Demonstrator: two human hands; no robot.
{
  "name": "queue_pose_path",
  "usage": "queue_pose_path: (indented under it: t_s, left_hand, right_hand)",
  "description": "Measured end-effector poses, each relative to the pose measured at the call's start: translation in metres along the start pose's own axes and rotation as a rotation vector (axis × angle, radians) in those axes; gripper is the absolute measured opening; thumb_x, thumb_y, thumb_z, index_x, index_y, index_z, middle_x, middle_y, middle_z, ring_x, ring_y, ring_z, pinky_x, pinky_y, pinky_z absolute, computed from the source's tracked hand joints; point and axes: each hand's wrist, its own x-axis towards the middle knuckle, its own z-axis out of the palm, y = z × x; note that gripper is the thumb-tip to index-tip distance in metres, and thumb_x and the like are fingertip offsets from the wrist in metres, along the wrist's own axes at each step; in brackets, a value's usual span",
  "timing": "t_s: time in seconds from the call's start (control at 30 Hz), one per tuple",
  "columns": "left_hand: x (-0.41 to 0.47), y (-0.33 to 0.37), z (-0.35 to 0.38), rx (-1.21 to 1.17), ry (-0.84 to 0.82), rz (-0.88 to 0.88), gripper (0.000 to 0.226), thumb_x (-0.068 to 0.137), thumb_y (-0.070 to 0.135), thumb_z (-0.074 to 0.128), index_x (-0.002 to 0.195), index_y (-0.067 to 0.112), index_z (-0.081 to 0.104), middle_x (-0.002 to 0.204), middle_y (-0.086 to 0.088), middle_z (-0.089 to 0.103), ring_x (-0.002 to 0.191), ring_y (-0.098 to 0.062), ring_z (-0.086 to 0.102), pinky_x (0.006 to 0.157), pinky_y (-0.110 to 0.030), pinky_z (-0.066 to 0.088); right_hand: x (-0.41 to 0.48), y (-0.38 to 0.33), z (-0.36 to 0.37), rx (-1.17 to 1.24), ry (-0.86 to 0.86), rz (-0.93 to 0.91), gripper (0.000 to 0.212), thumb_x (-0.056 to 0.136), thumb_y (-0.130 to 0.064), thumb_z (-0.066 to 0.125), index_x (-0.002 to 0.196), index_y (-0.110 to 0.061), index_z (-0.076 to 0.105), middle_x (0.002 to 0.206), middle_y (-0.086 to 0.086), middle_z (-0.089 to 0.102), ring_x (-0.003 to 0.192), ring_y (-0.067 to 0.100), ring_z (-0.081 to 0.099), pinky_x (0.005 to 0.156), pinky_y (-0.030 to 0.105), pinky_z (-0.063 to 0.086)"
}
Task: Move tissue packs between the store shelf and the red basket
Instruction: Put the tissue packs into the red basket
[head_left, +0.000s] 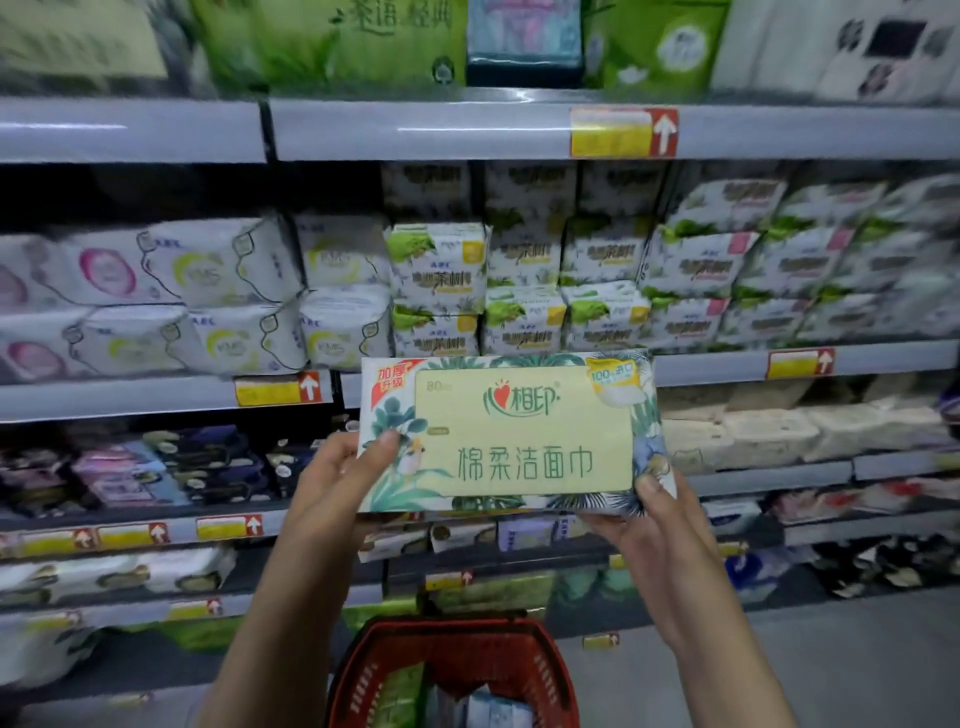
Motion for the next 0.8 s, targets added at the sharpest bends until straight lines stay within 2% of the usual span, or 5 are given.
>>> queue_pose_path:
  t_s: [0.13, 0.47, 0.6, 0.7, 0.8]
  left_hand:
    - [-0.003, 0.017, 0.0, -0.067, 0.017, 0.045, 0.055, 0.065, 0.049, 0.077, 0.098, 0.01, 0.058, 0.092, -0.006, 0.074, 0.089, -0.028, 0.07, 0.084, -0.052, 0.049]
    - [-0.004, 0.043, 0.0, -0.22, 0.008, 0.118, 0.016, 0.078, 0.033, 0.062, 0.092, 0.027, 0.063, 0.081, 0.013, 0.075, 0.072, 0.0, 0.07, 0.056, -0.018, 0.054]
    - [-0.005, 0.052, 0.0, -0.254, 0.067, 0.147, 0.019, 0.068, 0.039, 0.066, 0.086, 0.032, 0.065, 0.086, 0.012, 0.076, 0.079, -0.005, 0.071, 0.075, -0.03, 0.051]
    - [-0.005, 0.056, -0.008, -0.279, 0.073, 0.152, 0.067, 0.059, 0.055, 0.079, 0.119, 0.029, 0.06, 0.114, 0.01, 0.07, 0.112, -0.013, 0.061, 0.101, -0.041, 0.043]
    - [-0.01, 0.064, -0.012, -0.277, 0.083, 0.17, 0.106, 0.046, 0.066, 0.081, 0.137, 0.027, 0.045, 0.127, 0.004, 0.063, 0.12, -0.019, 0.056, 0.106, -0.047, 0.04]
  right_hand:
    - [0.006, -0.015, 0.013, -0.062, -0.077, -0.019, 0.097, 0.029, -0.053, 0.092, 0.116, -0.028, 0.057, 0.125, 0.004, 0.059, 0.088, 0.017, 0.071, 0.068, 0.033, 0.058]
    - [0.019, -0.036, 0.034, -0.166, -0.135, -0.021, 0.096, 0.03, -0.056, 0.091, 0.116, -0.034, 0.055, 0.12, 0.0, 0.068, 0.108, 0.025, 0.065, 0.073, 0.029, 0.058]
    - [0.028, -0.045, 0.043, -0.214, -0.16, -0.046, 0.112, 0.033, -0.057, 0.091, 0.131, -0.025, 0.049, 0.127, 0.003, 0.063, 0.112, 0.023, 0.063, 0.088, 0.038, 0.055]
    - [0.03, -0.051, 0.051, -0.237, -0.184, -0.072, 0.108, 0.028, -0.061, 0.089, 0.125, -0.036, 0.05, 0.124, -0.003, 0.065, 0.11, 0.018, 0.064, 0.095, 0.04, 0.048]
    - [0.03, -0.055, 0.059, -0.243, -0.217, -0.093, 0.112, 0.027, -0.06, 0.089, 0.127, -0.037, 0.046, 0.118, -0.005, 0.069, 0.106, 0.015, 0.066, 0.094, 0.038, 0.046]
